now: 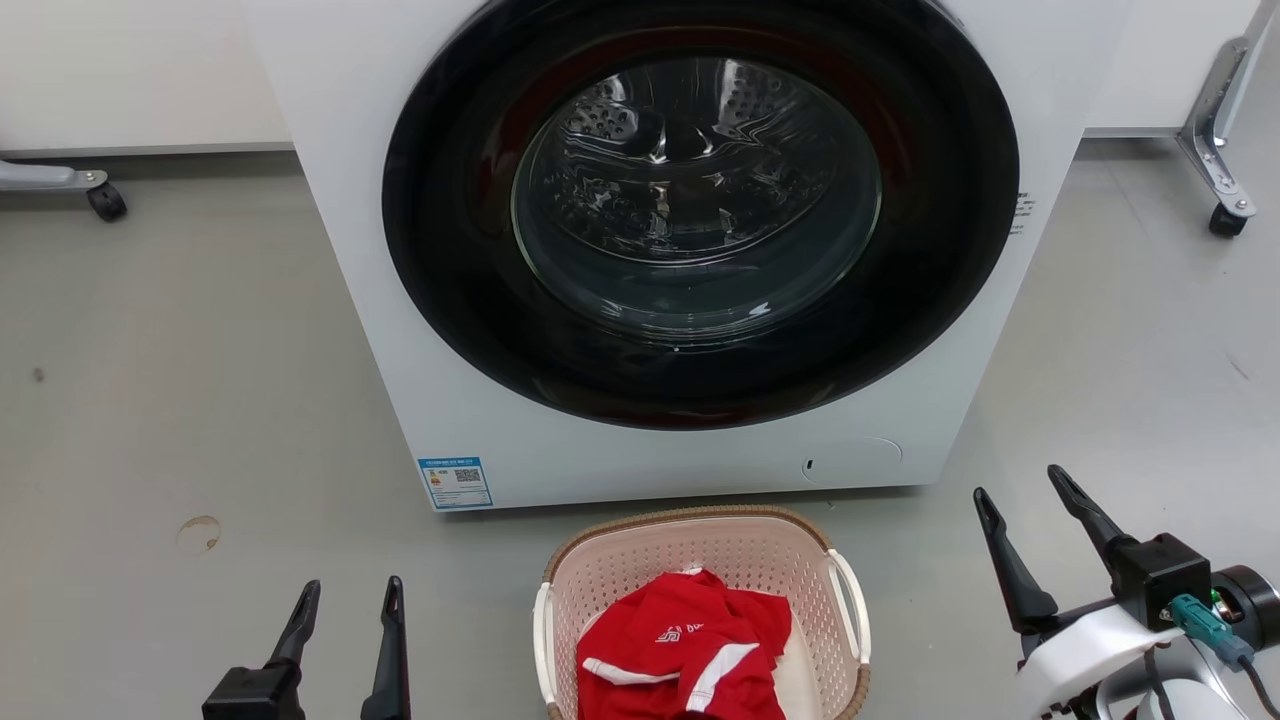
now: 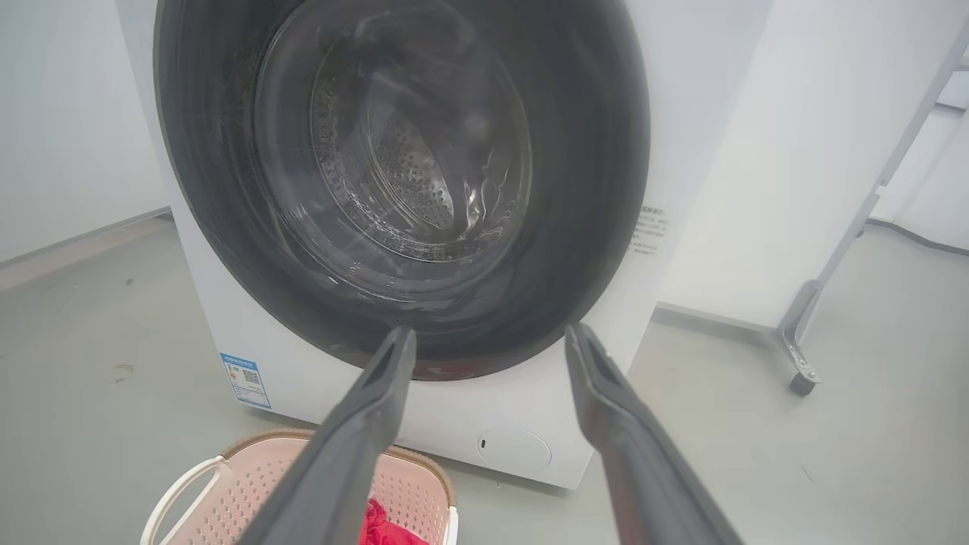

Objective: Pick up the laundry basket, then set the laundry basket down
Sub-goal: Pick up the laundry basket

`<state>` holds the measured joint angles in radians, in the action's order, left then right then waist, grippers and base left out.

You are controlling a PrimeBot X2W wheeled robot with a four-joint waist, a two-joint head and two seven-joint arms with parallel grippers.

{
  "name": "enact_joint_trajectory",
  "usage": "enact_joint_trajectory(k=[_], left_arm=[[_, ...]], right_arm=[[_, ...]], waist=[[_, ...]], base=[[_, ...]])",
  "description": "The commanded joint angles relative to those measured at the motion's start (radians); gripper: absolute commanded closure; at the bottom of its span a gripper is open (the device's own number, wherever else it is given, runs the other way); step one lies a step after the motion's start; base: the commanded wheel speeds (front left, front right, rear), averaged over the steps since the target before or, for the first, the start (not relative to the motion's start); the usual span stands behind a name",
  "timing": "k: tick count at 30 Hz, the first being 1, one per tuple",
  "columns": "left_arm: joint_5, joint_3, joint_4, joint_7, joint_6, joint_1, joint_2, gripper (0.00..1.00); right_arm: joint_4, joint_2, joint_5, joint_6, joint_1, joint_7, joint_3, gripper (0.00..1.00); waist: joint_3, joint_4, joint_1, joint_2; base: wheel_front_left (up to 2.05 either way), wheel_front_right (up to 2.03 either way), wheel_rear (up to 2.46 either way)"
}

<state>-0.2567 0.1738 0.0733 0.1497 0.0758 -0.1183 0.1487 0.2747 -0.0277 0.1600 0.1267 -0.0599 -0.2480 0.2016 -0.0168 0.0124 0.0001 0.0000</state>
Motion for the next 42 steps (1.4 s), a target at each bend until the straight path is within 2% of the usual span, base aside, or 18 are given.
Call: enact_joint_trajectory(k=[1,10,21,31,42], left_arm=[[-0.006,-0.03,-0.029,0.003,0.006,0.022,0.01,0.0],[-0.023,-0.024,-0.026,-0.016,0.007,0.023,0.01,0.0],[-0.047,-0.019,-0.021,-0.029,-0.001,0.069,0.005,0.0],[-0.085,-0.015,0.062,0.008,-0.036,0.176,-0.01,0.0],[-0.133,0.002,0.242,0.06,-0.109,0.33,-0.037,0.0]], right_arm=[[-0.026,-0.023,0.006,0.004,-0.054,-0.014,0.015,0.0],[-0.015,-0.023,0.022,0.004,-0.054,-0.014,0.015,0.0],[-0.02,-0.023,0.023,0.004,-0.079,-0.014,0.001,0.0],[0.001,-0.023,0.051,0.004,-0.107,-0.014,-0.012,0.0],[0.038,-0.023,0.071,0.004,-0.166,-0.014,-0.042,0.0]], waist=[[0.0,0.0,-0.0001,0.0],[0.017,0.001,-0.0001,0.0],[0.135,0.016,-0.0001,0.0],[0.327,0.042,-0.0001,0.0],[0.523,0.051,-0.0001,0.0]], base=[[0.0,0.0,0.0],[0.0,0.0,0.0],[0.0,0.0,0.0],[0.0,0.0,0.0],[0.0,0.0,0.0]])
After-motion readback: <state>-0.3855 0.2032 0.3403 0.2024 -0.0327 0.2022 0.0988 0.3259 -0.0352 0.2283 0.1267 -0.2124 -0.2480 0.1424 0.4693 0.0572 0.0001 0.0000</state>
